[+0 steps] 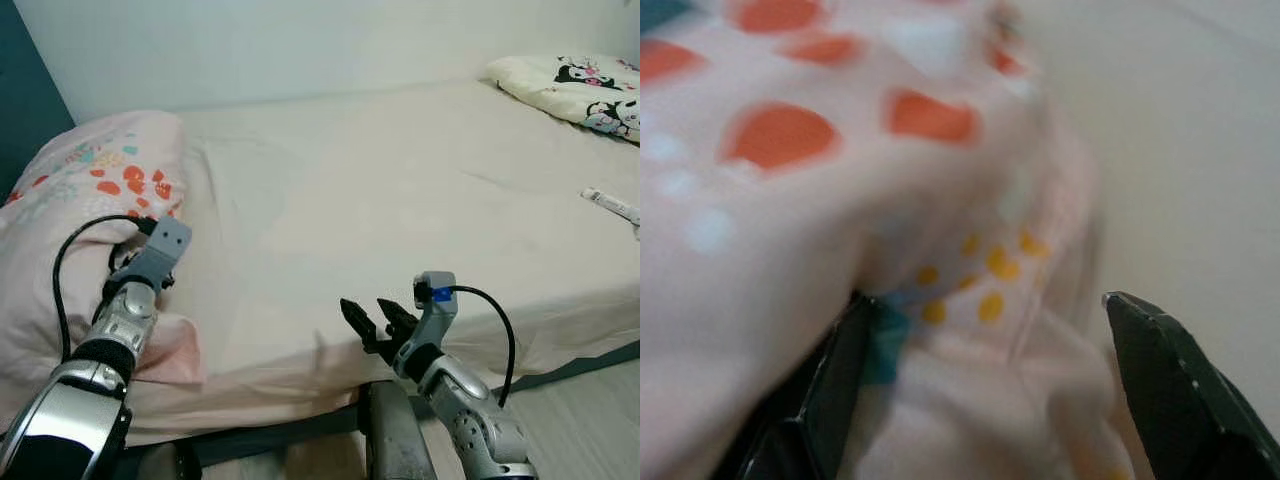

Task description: Clean up the room

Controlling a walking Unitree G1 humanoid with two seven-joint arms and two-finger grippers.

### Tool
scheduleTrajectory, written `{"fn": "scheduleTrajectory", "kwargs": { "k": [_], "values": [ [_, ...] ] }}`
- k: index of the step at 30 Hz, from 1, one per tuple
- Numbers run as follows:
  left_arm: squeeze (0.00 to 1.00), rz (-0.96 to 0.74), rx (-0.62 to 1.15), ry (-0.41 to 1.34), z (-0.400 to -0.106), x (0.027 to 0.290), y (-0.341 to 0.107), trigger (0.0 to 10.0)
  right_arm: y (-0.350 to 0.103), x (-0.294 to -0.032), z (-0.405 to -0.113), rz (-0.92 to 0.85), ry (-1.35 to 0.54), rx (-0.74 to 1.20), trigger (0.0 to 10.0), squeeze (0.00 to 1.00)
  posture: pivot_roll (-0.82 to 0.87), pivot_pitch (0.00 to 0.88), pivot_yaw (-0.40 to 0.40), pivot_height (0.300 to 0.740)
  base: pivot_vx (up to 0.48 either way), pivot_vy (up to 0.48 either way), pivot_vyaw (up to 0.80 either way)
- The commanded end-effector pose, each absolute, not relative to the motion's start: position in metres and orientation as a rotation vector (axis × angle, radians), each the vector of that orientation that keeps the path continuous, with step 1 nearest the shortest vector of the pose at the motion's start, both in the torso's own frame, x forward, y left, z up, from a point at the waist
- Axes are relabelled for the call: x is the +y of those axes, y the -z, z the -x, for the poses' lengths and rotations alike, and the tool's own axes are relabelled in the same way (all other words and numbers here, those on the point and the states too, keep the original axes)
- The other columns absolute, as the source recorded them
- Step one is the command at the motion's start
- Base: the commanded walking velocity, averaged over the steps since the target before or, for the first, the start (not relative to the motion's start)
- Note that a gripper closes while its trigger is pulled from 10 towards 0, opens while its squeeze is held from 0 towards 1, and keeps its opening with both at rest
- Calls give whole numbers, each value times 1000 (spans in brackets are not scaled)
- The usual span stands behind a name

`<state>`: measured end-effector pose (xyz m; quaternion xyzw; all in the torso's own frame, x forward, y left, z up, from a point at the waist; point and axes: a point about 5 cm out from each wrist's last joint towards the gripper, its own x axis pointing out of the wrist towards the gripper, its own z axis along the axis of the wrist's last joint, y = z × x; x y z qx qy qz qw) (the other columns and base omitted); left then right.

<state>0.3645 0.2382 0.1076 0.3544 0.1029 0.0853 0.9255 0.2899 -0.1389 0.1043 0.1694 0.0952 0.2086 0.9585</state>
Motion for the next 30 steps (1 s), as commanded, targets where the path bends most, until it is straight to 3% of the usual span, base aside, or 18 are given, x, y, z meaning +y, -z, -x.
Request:
{"fn": "scheduleTrajectory", "kwargs": {
  "k": [1, 10, 14, 19, 22, 24, 28, 30],
  "values": [
    [0, -726, 326, -106, -350, 242, -81, 10000, -100, -142, -290, -330, -407, 218, 10000, 0, -127, 100, 19, 469, 0, 0, 0],
    [0, -653, 328, 33, -351, 237, -82, 10000, -102, -150, -297, -323, -370, 213, 10000, 0, -112, 87, 13, 469, 0, 0, 0],
    [0, -555, 257, 173, -361, 228, -101, 10000, -106, -158, -304, -324, -315, 191, 10000, 0, -108, 73, 15, 469, 0, 0, 0],
    [0, -244, 114, 737, -352, 193, -126, 10000, -101, -181, -312, -275, -159, 222, 10000, 0, -105, 54, 14, 469, 0, 0, 0],
    [0, -205, 95, 819, -347, 189, -129, 10000, -99, -185, -313, -271, -134, 231, 10000, 0, -103, 50, 13, 469, 0, 0, 0],
    [0, 18, 18, 998, -332, 181, -146, 10000, -98, -198, -316, -280, -68, 232, 10000, 0, -98, 42, 9, 469, 0, 0, 0],
    [0, 164, -59, 1018, -328, 175, -155, 10000, -104, -206, -319, -333, -52, 200, 10000, 0, -97, 38, 8, 479, 0, 0, 0],
    [0, 283, -92, 924, -334, 171, -153, 10000, -106, -210, -321, -341, -27, 177, 10000, 0, -94, 36, 5, 489, 0, 0, 0]
  ]
}}
